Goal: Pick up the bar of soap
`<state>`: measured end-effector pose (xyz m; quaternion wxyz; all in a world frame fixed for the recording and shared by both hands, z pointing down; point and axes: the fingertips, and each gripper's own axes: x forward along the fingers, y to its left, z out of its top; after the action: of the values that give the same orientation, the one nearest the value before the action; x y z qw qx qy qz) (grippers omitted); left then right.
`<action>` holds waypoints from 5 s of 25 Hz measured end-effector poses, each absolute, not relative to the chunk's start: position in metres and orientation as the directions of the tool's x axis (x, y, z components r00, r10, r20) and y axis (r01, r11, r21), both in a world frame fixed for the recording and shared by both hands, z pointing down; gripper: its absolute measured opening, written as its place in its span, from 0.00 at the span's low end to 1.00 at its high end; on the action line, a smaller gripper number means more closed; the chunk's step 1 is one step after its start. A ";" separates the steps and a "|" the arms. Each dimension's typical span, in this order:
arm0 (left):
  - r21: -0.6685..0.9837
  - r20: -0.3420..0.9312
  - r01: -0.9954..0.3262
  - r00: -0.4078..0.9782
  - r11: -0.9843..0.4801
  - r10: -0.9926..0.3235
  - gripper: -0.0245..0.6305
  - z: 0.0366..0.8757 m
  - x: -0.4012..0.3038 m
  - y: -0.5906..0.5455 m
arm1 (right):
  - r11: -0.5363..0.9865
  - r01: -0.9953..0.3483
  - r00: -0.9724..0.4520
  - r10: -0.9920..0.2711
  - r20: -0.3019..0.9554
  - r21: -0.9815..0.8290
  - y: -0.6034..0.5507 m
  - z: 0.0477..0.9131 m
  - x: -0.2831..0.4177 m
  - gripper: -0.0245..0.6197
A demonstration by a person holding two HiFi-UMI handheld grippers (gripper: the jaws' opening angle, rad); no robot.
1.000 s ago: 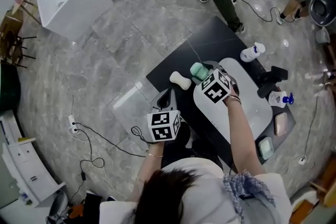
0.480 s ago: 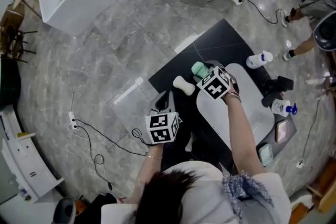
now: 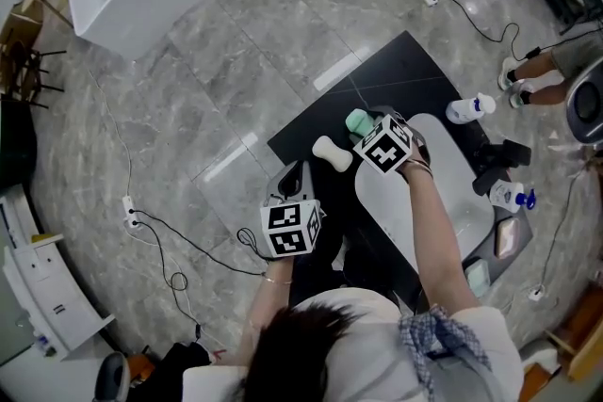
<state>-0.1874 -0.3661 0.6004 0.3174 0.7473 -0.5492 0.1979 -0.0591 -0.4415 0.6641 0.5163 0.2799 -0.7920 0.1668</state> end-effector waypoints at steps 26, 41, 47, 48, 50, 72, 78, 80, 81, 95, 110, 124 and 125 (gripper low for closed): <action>0.264 0.652 -0.953 0.288 -0.146 -0.702 0.05 0.606 -0.201 -0.365 | 0.822 -0.569 -0.286 -0.211 0.935 0.012 -0.452 0.671 -0.063 0.48; 0.266 0.655 -0.953 0.291 -0.148 -0.697 0.05 0.611 -0.201 -0.358 | 0.785 -0.619 -0.308 -0.256 0.916 0.012 -0.455 0.674 -0.055 0.59; 0.279 0.651 -0.950 0.296 -0.142 -0.699 0.05 0.612 -0.200 -0.357 | 0.794 -0.603 -0.271 -0.292 0.917 0.075 -0.456 0.672 -0.056 0.58; 0.281 0.650 -0.949 0.298 -0.143 -0.699 0.05 0.611 -0.199 -0.356 | 0.803 -0.587 -0.255 -0.308 0.916 0.106 -0.455 0.670 -0.058 0.58; 0.285 0.652 -0.947 0.307 -0.150 -0.693 0.05 0.611 -0.198 -0.354 | 0.814 -0.554 -0.220 -0.346 0.912 0.175 -0.454 0.666 -0.060 0.58; 0.227 0.618 -0.945 0.326 -0.235 -0.715 0.05 0.585 -0.183 -0.349 | 0.672 -0.716 -0.306 -0.549 0.778 0.192 -0.434 0.594 -0.044 0.58; 0.220 0.586 -0.939 0.345 -0.265 -0.733 0.05 0.564 -0.170 -0.346 | 0.614 -0.771 -0.336 -0.618 0.711 0.169 -0.414 0.552 -0.032 0.58; 0.221 0.579 -0.931 0.364 -0.290 -0.729 0.05 0.560 -0.161 -0.341 | 0.610 -0.778 -0.350 -0.620 0.702 0.150 -0.401 0.544 -0.029 0.58; 0.220 0.576 -0.927 0.374 -0.302 -0.727 0.05 0.558 -0.157 -0.339 | 0.603 -0.785 -0.354 -0.625 0.696 0.142 -0.395 0.540 -0.027 0.58; 0.234 0.507 -0.883 0.468 -0.406 -0.724 0.05 0.525 -0.099 -0.306 | 0.464 -0.885 -0.333 -0.694 0.638 0.043 -0.310 0.503 0.007 0.58; 0.257 0.477 -0.755 0.642 -0.603 -0.600 0.05 0.512 0.005 -0.242 | 0.221 -0.973 -0.218 -0.809 0.546 -0.062 -0.216 0.480 0.081 0.57; 0.258 0.475 -0.608 0.757 -0.751 -0.449 0.05 0.513 0.093 -0.181 | 0.003 -0.998 -0.038 -0.828 0.560 -0.062 -0.134 0.490 0.163 0.57; 0.256 0.477 -0.593 0.765 -0.763 -0.434 0.05 0.514 0.099 -0.175 | -0.023 -0.998 -0.014 -0.829 0.559 -0.059 -0.126 0.491 0.170 0.56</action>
<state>0.0995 -0.1752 0.5136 0.2003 0.9177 -0.2796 0.1987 0.1705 -0.1265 0.4913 0.1844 0.6774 -0.6742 0.2291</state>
